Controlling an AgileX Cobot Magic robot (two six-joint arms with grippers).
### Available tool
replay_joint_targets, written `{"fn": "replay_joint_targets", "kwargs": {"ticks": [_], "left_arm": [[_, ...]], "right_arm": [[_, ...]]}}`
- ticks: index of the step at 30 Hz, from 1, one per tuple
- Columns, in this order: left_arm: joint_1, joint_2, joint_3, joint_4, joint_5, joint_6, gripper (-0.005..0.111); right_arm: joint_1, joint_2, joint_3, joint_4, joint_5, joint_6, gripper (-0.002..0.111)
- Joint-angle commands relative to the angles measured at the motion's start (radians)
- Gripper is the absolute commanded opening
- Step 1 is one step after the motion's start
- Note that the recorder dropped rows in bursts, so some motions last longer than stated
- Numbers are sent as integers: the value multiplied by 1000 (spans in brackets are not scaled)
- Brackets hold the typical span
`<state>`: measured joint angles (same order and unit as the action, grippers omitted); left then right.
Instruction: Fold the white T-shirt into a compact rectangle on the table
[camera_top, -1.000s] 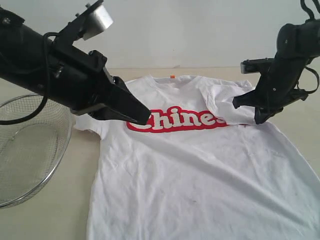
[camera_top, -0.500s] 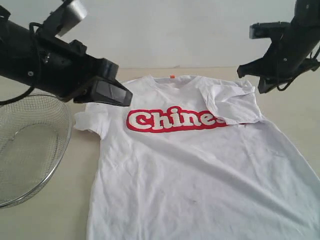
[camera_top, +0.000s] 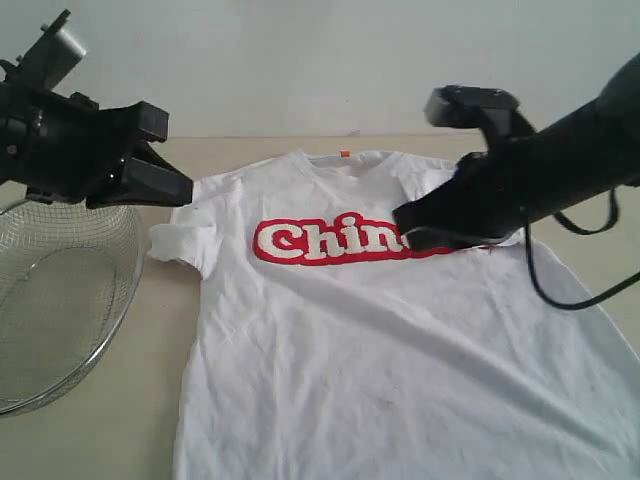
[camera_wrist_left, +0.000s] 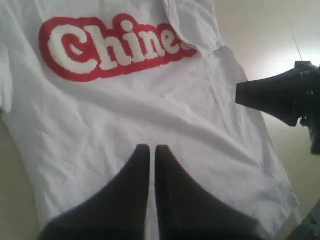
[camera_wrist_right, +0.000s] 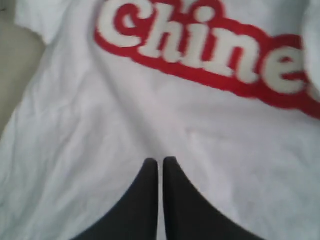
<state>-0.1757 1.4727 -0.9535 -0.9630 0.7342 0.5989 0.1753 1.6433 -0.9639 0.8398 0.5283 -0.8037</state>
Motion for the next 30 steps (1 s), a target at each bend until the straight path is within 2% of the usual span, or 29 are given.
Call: {"fn": "replay_joint_targets", "kwargs": {"ticks": [1,4,8,11,14,15,20,25,30], "left_arm": [[5,-63,32,41,0,-30,5],[36,-128,69,44,-47,-51,5],[107,-205,119,42,-35,-63,5],[152,-266,160,65,-35,-50,5],[199,-330,213,74,-85,-50,5],[211,-346,226,74,-93,-50,5],[236,-404,270,77,-69,-24,5],[236,-438,273,77,-82,-24,5],[236,-442,273,77,-88,-24,5]], "right_arm": [[159,5,-34,40,-73,-180,0],[237,33,-101,40,-115,-197,0],[304,102,-199,38,-200,-247,2],[345,168,-263,38,-225,-251,17],[390,251,-320,38,-272,-251,39],[404,276,-337,38,-297,-251,41],[471,414,-435,24,-422,-273,40],[509,518,-535,-2,-444,-315,40],[527,565,-554,-58,-486,-392,41]]}}
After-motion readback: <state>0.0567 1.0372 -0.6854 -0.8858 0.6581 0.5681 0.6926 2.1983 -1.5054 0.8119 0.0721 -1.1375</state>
